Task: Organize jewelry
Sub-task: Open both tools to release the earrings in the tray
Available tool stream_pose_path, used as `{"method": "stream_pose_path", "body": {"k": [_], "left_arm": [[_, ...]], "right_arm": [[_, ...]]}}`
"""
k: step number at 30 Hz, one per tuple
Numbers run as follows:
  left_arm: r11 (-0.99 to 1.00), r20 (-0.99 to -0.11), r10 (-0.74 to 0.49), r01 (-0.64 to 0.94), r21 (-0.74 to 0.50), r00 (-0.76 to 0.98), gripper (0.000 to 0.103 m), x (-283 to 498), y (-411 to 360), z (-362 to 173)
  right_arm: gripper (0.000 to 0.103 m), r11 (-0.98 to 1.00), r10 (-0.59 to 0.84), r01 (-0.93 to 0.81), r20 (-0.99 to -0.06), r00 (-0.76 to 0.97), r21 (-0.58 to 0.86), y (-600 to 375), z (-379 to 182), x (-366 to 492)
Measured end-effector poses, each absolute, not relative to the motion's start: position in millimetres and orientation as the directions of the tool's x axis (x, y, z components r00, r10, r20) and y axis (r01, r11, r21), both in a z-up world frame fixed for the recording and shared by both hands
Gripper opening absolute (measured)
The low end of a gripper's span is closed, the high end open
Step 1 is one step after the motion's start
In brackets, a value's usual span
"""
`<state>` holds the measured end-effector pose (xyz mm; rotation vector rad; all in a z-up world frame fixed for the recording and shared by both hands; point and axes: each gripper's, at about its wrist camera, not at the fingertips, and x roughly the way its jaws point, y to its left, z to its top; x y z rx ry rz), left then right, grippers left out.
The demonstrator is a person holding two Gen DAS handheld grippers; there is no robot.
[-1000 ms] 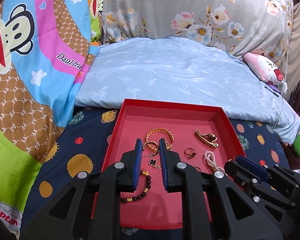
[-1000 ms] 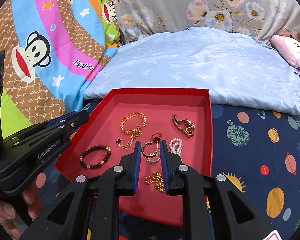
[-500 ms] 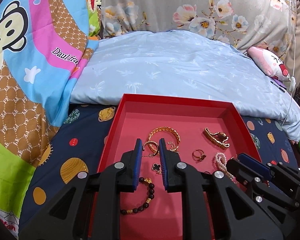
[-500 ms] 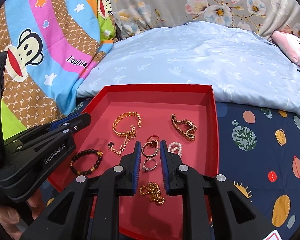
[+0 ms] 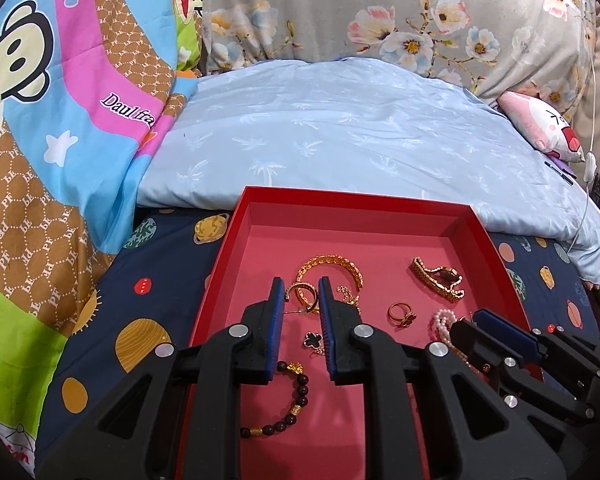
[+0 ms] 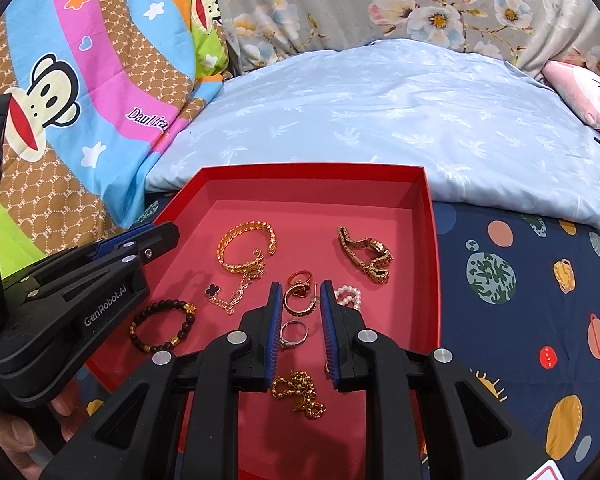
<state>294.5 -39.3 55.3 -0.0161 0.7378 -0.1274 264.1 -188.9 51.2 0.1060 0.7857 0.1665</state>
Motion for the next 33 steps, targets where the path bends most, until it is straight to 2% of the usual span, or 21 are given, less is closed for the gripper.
{"method": "stream_pose_path", "body": {"k": [2, 6, 17, 22, 30, 33], "left_arm": [[0.993, -0.666, -0.111, 0.104, -0.050, 0.738, 0.018, 294.2, -40.1, 56.1], [0.995, -0.662, -0.099, 0.095, -0.042, 0.743, 0.031, 292.5, -40.7, 56.8], [0.994, -0.662, -0.104, 0.104, -0.040, 0.742, 0.033, 280.7, -39.7, 61.5], [0.993, -0.666, -0.111, 0.117, -0.036, 0.737, 0.039, 260.1, -41.0, 60.9], [0.992, -0.671, -0.111, 0.119, -0.034, 0.733, 0.039, 226.9, -44.4, 62.8], [0.992, -0.668, -0.107, 0.122, -0.025, 0.736, 0.039, 214.8, -46.2, 66.3]], "right_arm": [[0.019, 0.982, 0.187, -0.106, -0.693, 0.697, 0.158, -189.5, 51.6, 264.0], [0.022, 0.982, 0.186, -0.110, -0.689, 0.701, 0.154, -187.9, 53.6, 262.3], [0.023, 0.983, 0.179, -0.095, -0.685, 0.707, 0.159, -193.4, 60.5, 245.1], [0.037, 0.986, 0.161, -0.084, -0.675, 0.720, 0.146, -191.7, 62.2, 221.4], [0.038, 0.986, 0.157, -0.075, -0.671, 0.724, 0.151, -190.8, 69.2, 189.0], [0.042, 0.985, 0.158, -0.070, -0.669, 0.726, 0.156, -191.5, 71.8, 178.6]]}}
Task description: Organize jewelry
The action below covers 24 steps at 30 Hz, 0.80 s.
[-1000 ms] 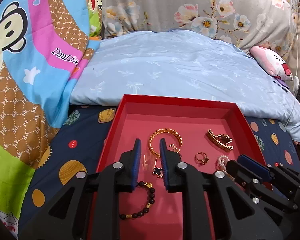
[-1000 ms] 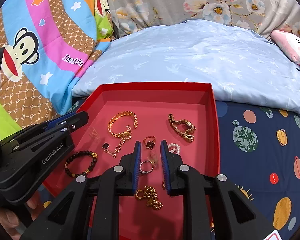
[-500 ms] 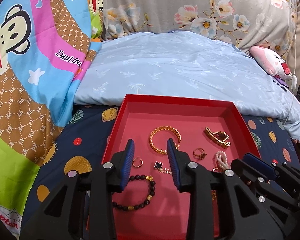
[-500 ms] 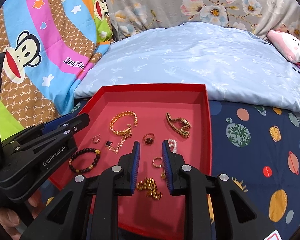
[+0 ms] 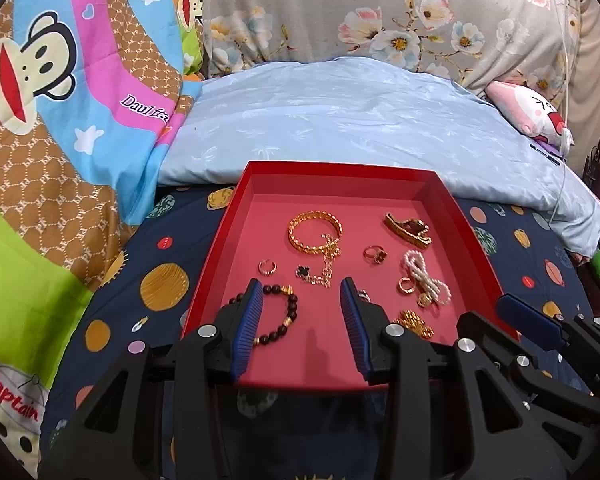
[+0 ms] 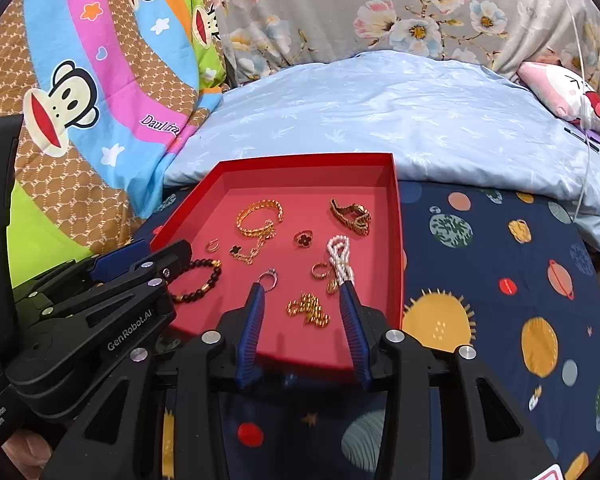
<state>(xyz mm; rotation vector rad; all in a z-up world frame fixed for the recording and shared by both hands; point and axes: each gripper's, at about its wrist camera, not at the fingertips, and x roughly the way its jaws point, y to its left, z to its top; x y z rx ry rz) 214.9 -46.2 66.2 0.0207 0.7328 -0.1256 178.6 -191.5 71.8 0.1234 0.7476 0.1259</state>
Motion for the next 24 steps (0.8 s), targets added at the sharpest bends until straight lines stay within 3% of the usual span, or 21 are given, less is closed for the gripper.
{"method": "stream_pose_path", "body": {"k": [3, 16, 24], "left_arm": [[0.992, -0.668, -0.108, 0.121, -0.028, 0.736, 0.040, 204.7, -46.2, 68.9], [0.999, -0.659, -0.033, 0.051, 0.007, 0.752, 0.062, 165.7, -35.5, 63.1], [1.000, -0.660, -0.008, 0.010, -0.002, 0.752, 0.083, 150.5, -22.9, 44.5]], "right_arm": [[0.045, 0.987, 0.146, -0.063, -0.667, 0.731, 0.147, -191.0, 73.4, 168.4], [0.065, 0.997, 0.051, -0.002, -0.651, 0.757, 0.076, -187.5, 64.7, 126.9], [0.076, 0.998, 0.020, 0.018, -0.642, 0.767, 0.052, -187.0, 46.4, 115.6]]}}
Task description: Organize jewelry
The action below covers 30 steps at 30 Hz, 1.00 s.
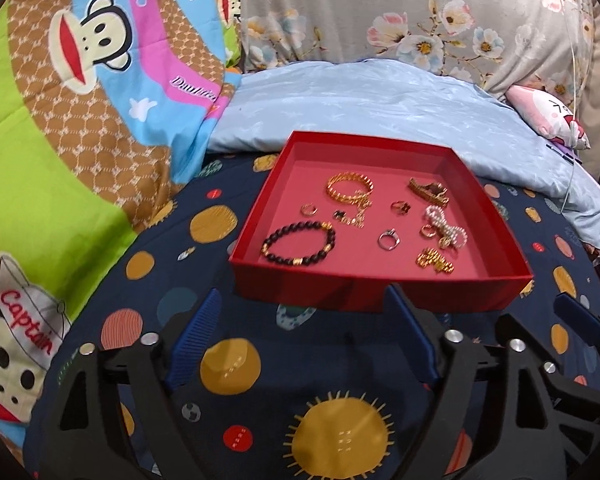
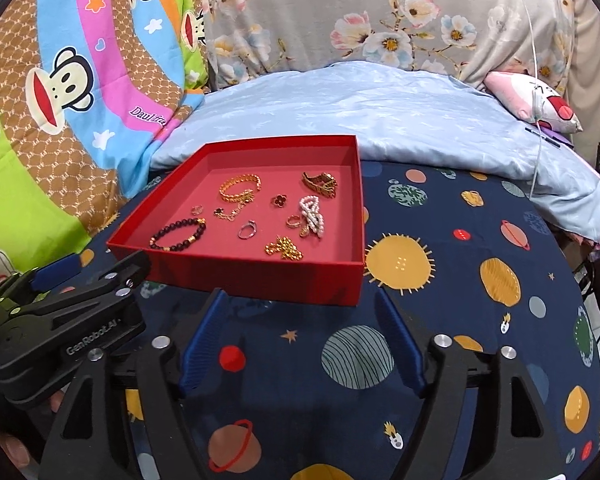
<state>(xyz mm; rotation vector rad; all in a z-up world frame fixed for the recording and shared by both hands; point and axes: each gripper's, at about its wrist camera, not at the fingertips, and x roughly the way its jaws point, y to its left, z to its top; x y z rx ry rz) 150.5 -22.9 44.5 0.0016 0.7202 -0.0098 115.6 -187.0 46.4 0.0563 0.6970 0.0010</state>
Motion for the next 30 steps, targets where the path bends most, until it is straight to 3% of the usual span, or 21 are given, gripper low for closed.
{"method": "stream_pose_path", "body": {"k": [7, 18, 22, 30], "left_arm": [[0.999, -0.650, 0.029, -0.001, 0.043, 0.760, 0.084, 148.4, -27.3, 25.7], [1.000, -0.700, 0.017, -0.010, 0.013, 0.714, 0.085, 155.1, -25.6, 10.5], [1.000, -0.684, 0.010, -0.017, -0.003, 0.730, 0.085, 151.4, -22.1, 13.1], [0.999, -0.684, 0.038, -0.032, 0.022, 0.729, 0.085, 151.3, -24.5, 13.2]], "right_arm": [[0.076, 0.998, -0.009, 0.044, -0.655, 0.755, 0.037, -187.2, 29.5, 117.1], [0.081, 0.997, -0.044, 0.072, -0.677, 0.735, 0.014, -186.1, 24.9, 120.1], [0.086, 0.997, -0.033, 0.070, -0.664, 0.747, 0.029, -188.4, 26.7, 116.7], [0.086, 0.997, -0.036, 0.074, -0.671, 0.740, 0.027, -188.2, 25.8, 118.7]]}}
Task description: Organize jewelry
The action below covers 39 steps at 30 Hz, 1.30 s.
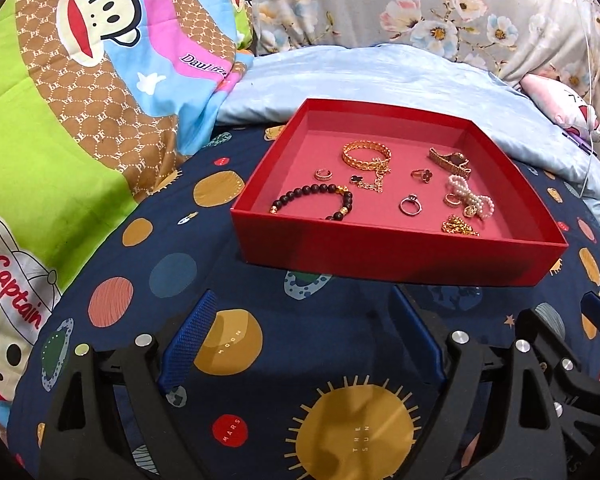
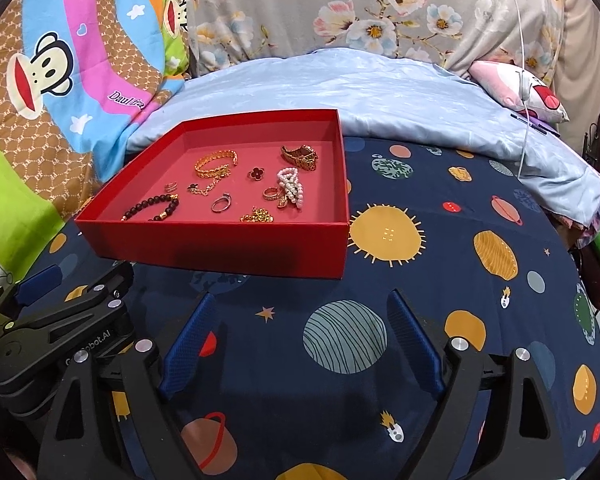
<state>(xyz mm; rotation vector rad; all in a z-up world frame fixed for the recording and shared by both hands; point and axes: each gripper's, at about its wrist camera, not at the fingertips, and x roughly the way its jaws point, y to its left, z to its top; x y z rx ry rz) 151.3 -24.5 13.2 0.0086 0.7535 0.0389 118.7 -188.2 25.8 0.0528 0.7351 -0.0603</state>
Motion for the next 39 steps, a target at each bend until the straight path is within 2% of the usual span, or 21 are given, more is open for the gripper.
{"method": "stream_pose_path", "body": {"k": [19, 26, 39], "left_arm": [[0.998, -0.689, 0.062, -0.046, 0.042, 0.722, 0.083, 153.4, -24.7, 11.7], [0.998, -0.684, 0.058, -0.032, 0.051, 0.728, 0.075, 152.8, -29.1, 11.5], [0.998, -0.681, 0.065, -0.038, 0.055, 0.730, 0.074, 151.5, -29.5, 13.4]], "right_arm": [[0.086, 0.997, -0.033, 0.073, -0.681, 0.731, 0.031, -187.0, 22.7, 120.7], [0.086, 0.997, -0.036, 0.076, -0.684, 0.728, 0.029, -186.8, 22.0, 121.0], [0.086, 0.997, -0.033, 0.075, -0.685, 0.728, 0.032, -186.2, 21.8, 121.5]]}}
